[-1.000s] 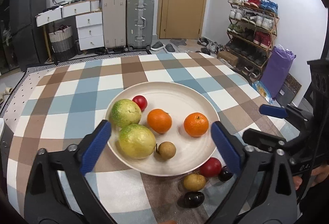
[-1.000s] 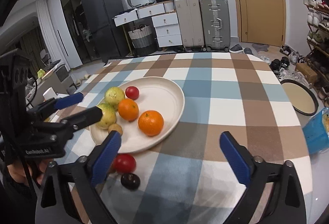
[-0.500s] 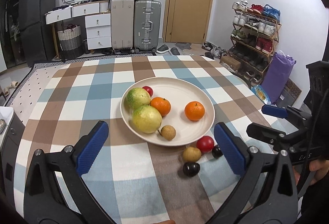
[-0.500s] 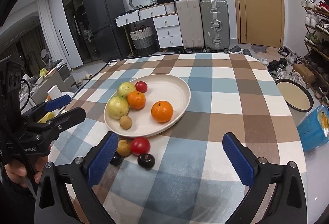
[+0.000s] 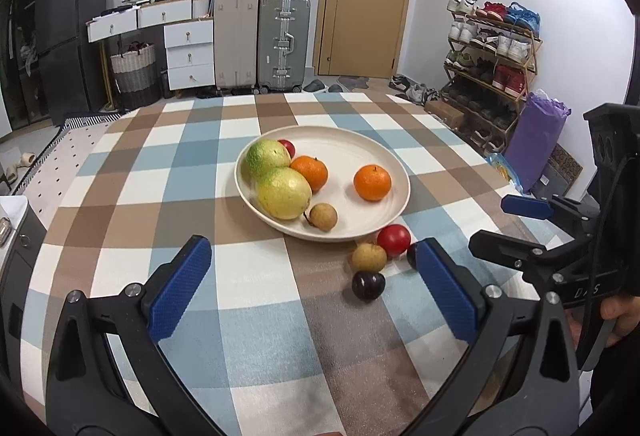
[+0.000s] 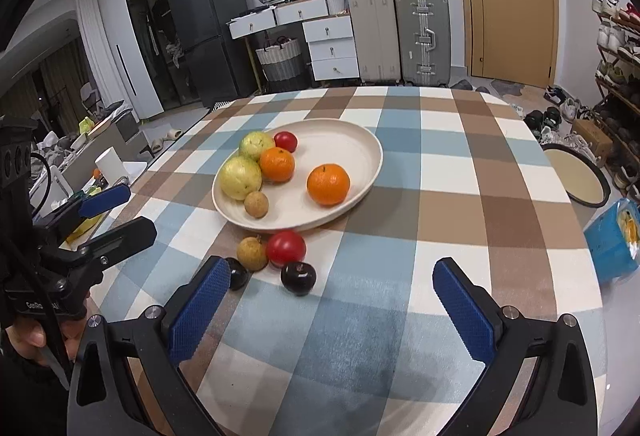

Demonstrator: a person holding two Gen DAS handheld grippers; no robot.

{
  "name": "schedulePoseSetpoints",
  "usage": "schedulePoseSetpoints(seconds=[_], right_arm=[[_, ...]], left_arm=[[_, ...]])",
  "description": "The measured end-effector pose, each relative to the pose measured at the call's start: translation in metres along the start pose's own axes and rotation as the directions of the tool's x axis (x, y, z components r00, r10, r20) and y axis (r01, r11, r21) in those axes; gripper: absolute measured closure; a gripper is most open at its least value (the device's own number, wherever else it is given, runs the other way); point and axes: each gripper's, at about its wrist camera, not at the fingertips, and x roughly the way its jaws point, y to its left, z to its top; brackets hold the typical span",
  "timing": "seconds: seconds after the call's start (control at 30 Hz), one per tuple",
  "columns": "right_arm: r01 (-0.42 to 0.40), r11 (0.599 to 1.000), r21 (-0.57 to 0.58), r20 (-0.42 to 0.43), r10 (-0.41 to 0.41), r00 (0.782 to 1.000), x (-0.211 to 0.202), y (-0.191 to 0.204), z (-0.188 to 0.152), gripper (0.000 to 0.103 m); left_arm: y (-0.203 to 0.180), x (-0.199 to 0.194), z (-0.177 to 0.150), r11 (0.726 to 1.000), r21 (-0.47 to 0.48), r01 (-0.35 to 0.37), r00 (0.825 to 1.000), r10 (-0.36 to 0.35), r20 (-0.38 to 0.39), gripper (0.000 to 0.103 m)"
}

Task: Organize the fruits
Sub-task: 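Move both tools back toward the remaining fruits beside the plate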

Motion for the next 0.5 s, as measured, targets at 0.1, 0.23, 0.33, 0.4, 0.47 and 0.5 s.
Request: schedulePoseSetpoints(seconds=[0.1, 0.23, 0.33, 0.4, 0.47, 0.5], right_arm=[[0.001, 1.0, -0.001, -0.016, -0.001, 1.0, 0.003, 0.002, -0.005, 0.0], [0.011, 1.0, -0.017, -0.043, -0.012, 0.999, 0.009, 0.004, -0.01, 0.0], [0.013, 1.0, -0.023, -0.064, -0.014, 0.998, 0.015, 0.004, -0.013, 0.0], [0.019, 0.999, -0.035, -0.083, -0.022, 0.996, 0.019, 0.004, -0.014, 0.0], [0.027, 0.998, -0.052, -0.096, -0.031, 0.995, 0.022, 0.006, -0.015, 0.0], [0.026, 0.998, -0.059, -0.103, -0.032, 0.994, 0.023, 0.007, -0.016, 0.0]], left_arm=[[0.002, 0.004, -0.004, 1.0, -0.008, 0.014, 1.0, -0.014, -0.01, 0.001], [0.001, 0.012, -0.008, 1.0, -0.003, 0.025, 0.999, -0.026, -0.035, 0.001], [-0.001, 0.017, -0.011, 1.0, 0.01, 0.028, 0.998, -0.027, -0.055, 0.001], [-0.001, 0.022, -0.011, 0.999, 0.015, 0.032, 0.997, -0.031, -0.064, 0.001], [-0.001, 0.026, -0.012, 0.999, 0.015, 0.037, 0.996, -0.035, -0.081, 0.001], [-0.002, 0.029, -0.014, 0.999, 0.014, 0.04, 0.995, -0.039, -0.091, 0.001]])
